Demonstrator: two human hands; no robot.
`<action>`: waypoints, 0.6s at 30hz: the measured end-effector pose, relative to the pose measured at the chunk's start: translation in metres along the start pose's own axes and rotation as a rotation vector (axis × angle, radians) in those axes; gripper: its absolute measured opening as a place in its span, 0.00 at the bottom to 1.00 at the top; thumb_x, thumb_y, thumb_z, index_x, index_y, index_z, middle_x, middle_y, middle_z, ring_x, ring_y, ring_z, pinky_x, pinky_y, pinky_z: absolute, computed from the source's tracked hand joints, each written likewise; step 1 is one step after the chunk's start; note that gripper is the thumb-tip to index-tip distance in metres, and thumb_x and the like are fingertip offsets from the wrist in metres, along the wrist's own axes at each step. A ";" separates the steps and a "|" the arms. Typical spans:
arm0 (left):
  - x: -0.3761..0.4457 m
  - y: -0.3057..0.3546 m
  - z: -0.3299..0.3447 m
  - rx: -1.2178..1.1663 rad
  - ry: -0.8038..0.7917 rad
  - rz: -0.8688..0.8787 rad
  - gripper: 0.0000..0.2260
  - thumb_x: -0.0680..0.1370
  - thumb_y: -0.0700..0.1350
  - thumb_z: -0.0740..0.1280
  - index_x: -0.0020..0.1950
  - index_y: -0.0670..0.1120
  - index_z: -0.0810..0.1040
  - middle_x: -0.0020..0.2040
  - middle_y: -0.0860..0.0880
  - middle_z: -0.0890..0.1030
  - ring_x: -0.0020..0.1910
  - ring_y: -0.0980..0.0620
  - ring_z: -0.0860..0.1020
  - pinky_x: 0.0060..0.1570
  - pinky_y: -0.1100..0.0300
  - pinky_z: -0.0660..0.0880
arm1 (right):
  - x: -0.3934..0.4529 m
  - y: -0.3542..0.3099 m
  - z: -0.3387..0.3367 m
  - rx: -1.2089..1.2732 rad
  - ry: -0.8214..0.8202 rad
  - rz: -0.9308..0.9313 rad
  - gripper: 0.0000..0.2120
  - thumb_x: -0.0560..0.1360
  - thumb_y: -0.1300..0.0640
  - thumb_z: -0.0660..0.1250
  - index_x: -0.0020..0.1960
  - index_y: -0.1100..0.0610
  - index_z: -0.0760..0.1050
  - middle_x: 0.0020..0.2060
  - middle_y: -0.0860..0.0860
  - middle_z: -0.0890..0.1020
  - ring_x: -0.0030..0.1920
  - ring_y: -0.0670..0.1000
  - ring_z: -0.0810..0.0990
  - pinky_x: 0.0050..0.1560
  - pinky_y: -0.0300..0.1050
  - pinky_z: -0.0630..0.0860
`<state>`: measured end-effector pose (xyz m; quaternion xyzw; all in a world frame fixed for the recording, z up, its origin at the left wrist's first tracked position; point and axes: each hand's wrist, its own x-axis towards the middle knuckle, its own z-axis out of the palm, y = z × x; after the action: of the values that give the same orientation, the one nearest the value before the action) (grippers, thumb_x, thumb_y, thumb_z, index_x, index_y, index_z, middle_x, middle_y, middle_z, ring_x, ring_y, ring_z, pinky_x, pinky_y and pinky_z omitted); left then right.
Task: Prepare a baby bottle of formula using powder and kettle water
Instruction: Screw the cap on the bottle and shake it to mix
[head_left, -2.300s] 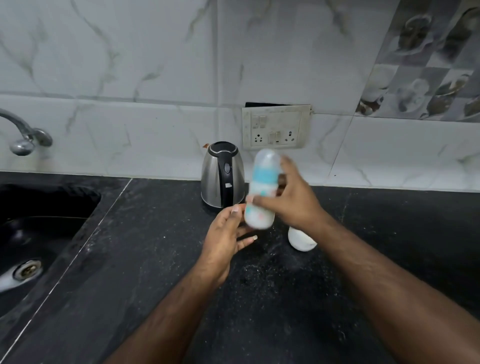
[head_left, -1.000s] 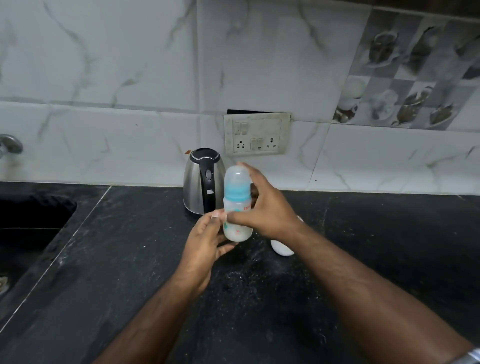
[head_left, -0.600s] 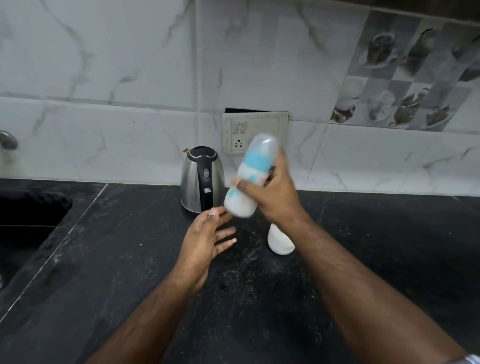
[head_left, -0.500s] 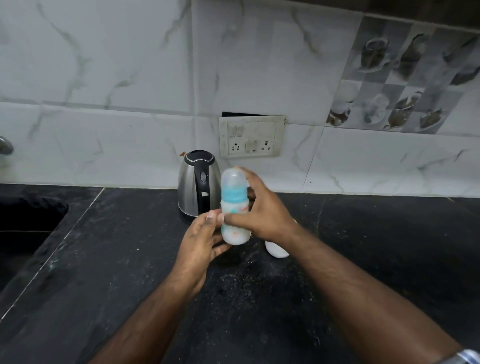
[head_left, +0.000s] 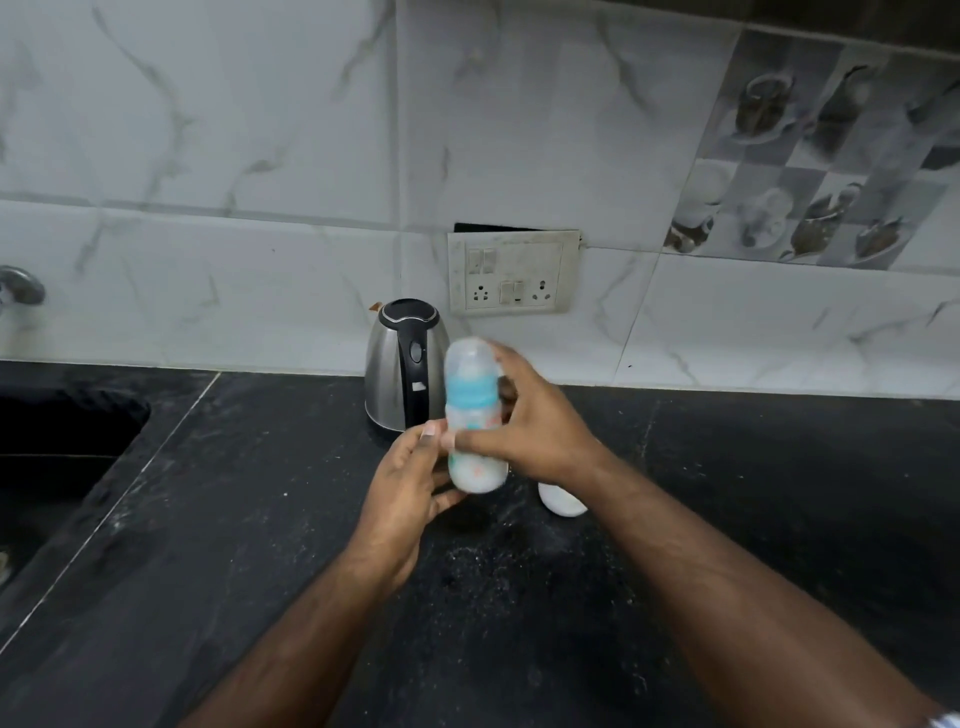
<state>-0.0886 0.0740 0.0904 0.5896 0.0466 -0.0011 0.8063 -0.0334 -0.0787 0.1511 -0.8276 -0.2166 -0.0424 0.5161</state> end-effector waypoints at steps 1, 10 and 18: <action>0.001 0.000 0.000 -0.002 0.009 0.002 0.14 0.87 0.53 0.58 0.66 0.51 0.78 0.60 0.50 0.86 0.59 0.48 0.85 0.58 0.48 0.81 | 0.003 -0.002 -0.003 0.085 0.108 0.001 0.44 0.58 0.41 0.82 0.69 0.35 0.66 0.51 0.39 0.84 0.52 0.41 0.85 0.52 0.45 0.84; 0.001 0.000 0.003 -0.004 0.027 -0.014 0.14 0.86 0.54 0.58 0.67 0.52 0.78 0.61 0.50 0.85 0.59 0.48 0.85 0.59 0.47 0.81 | 0.006 -0.001 -0.006 0.186 0.289 -0.032 0.42 0.59 0.41 0.82 0.68 0.38 0.67 0.51 0.42 0.84 0.49 0.44 0.86 0.48 0.46 0.85; 0.001 0.002 0.003 0.012 0.023 -0.011 0.16 0.86 0.54 0.58 0.69 0.51 0.77 0.62 0.50 0.85 0.60 0.48 0.84 0.60 0.47 0.81 | 0.012 -0.006 -0.015 0.167 0.320 -0.057 0.36 0.58 0.40 0.81 0.61 0.30 0.68 0.50 0.41 0.84 0.49 0.42 0.86 0.49 0.45 0.85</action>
<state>-0.0874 0.0722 0.0935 0.5943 0.0591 0.0007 0.8021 -0.0228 -0.0854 0.1668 -0.7581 -0.1580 -0.1700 0.6094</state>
